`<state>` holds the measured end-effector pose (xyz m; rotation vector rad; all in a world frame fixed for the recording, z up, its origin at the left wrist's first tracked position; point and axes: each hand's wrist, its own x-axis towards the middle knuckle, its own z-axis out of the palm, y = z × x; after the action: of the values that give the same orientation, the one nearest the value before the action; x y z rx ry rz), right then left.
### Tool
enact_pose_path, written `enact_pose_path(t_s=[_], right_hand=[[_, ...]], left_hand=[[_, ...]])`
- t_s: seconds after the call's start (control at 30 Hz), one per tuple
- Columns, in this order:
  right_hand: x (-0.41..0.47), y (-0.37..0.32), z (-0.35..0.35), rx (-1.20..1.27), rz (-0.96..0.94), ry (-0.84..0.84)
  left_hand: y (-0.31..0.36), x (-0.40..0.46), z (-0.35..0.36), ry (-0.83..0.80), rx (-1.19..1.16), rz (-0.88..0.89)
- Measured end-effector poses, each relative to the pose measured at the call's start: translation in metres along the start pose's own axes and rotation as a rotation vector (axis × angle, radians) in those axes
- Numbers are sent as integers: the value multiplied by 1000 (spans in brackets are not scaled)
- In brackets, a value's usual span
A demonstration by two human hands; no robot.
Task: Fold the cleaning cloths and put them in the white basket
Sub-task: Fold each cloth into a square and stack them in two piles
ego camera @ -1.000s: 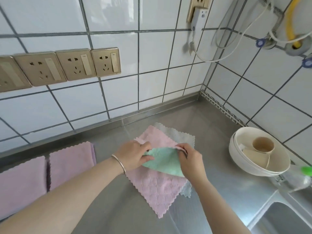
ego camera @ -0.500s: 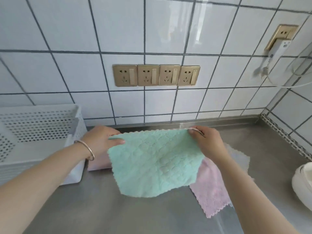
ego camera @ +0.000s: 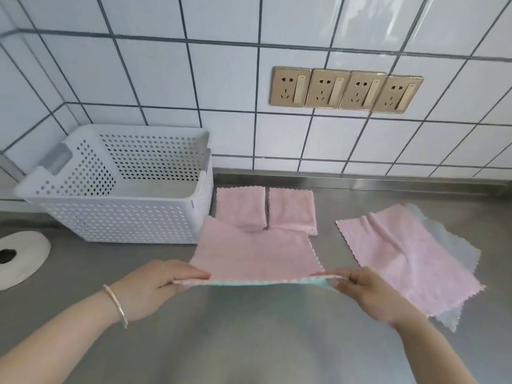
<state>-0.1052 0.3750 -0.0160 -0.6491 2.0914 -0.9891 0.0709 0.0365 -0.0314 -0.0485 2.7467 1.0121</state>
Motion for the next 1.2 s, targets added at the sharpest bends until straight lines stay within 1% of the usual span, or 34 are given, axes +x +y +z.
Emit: enact_pose_path(t_s=[0.1, 0.17, 0.3, 0.37, 0.43, 0.5, 0.53, 0.6, 0.63, 0.73, 0.8, 0.83, 0.9, 0.97, 1.13, 1.2], right_hand=[[3, 51, 39, -96, 179, -124], [4, 74, 59, -122, 257, -165], [4, 92, 78, -236, 326, -267], [4, 97, 81, -278, 359, -328], [5, 95, 81, -332, 385, -358], [8, 88, 79, -339, 400, -358], [11, 85, 78, -329, 403, -340], [20, 79, 76, -270, 421, -250], [26, 79, 76, -219, 422, -172], [48, 80, 78, -65, 383, 74], [63, 79, 80, -34, 358, 175], [71, 79, 81, -40, 338, 221], [82, 77, 82, -99, 310, 320], [89, 78, 83, -151, 298, 397], [99, 85, 84, -184, 321, 450], [103, 88, 84, -188, 321, 458]], left_hand=[[-19, -13, 39, -180, -111, -156], [-26, -20, 61, -266, -111, -222], [-37, -27, 94, -372, -75, -324], [-41, -31, 103, -439, -75, -335], [-44, -29, 106, -489, -50, -345], [-50, -24, 102, -503, -76, -373], [-53, -22, 99, -485, -113, -391], [-60, -16, 95, -429, -212, -418], [-64, -11, 95, -365, -293, -448], [-68, 7, 100, -97, -686, -645], [-73, 18, 104, 47, -789, -726], [-78, 24, 106, 106, -762, -738], [-84, 37, 110, 192, -626, -746], [-86, 50, 111, 213, -463, -754], [-81, 69, 112, 253, -270, -767], [-83, 74, 114, 284, -242, -784]])
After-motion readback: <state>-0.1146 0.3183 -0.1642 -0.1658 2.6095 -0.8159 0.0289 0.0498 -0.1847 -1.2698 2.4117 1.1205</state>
